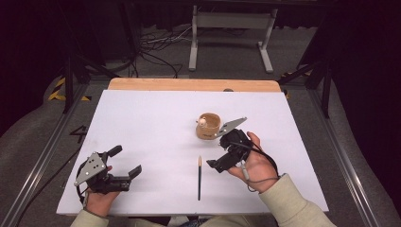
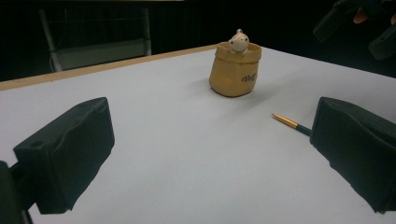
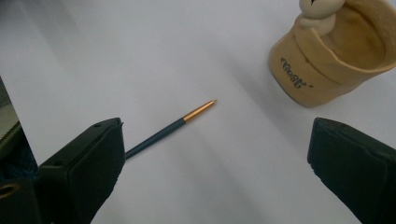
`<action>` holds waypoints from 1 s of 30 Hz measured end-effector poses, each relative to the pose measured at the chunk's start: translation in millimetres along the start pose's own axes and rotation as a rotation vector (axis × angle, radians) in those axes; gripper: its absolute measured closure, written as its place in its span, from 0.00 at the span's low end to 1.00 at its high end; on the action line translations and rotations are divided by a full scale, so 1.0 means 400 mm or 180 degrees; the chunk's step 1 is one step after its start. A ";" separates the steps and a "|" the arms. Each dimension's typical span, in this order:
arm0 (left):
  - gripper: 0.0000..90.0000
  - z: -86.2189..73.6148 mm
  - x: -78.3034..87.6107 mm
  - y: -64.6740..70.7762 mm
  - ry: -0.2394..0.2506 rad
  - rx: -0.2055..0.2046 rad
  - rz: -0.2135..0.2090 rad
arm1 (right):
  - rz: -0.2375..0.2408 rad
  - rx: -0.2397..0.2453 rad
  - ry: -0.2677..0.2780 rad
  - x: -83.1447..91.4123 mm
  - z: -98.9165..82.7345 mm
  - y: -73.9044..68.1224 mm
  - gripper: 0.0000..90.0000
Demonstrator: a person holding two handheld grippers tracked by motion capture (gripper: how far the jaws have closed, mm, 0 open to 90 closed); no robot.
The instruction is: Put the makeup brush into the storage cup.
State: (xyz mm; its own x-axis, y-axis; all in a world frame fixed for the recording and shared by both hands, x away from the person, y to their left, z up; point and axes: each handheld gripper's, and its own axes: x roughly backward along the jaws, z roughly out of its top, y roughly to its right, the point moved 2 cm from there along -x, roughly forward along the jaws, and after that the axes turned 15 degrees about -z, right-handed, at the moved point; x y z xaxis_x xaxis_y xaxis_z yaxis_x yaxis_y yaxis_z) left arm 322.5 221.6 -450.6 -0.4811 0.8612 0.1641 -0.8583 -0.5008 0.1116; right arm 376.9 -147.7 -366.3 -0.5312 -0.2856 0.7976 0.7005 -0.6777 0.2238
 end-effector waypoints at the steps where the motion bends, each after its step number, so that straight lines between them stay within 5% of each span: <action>1: 0.01 0.000 0.001 0.001 -0.0002 0.0011 -0.0002 | 0.0000 -0.0008 -0.0059 -0.004 0.005 0.001 0.05; 13: 0.01 0.000 0.000 -0.001 0.0004 0.0026 0.0004 | 0.0007 0.0062 -0.0579 -0.042 0.032 -0.004 0.04; 30: 0.01 0.002 0.002 -0.002 0.0021 0.0022 0.0054 | 0.0034 0.0209 -0.0797 -0.081 0.049 -0.034 0.04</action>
State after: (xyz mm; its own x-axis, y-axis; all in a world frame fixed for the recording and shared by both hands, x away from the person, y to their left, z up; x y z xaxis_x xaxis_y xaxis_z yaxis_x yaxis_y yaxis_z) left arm 322.9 222.6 -450.0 -0.4969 0.8530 0.1596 -0.8487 -0.5160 0.1157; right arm 393.9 -116.0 -384.1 -0.3948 -0.1104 0.9121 0.7392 -0.6277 0.2440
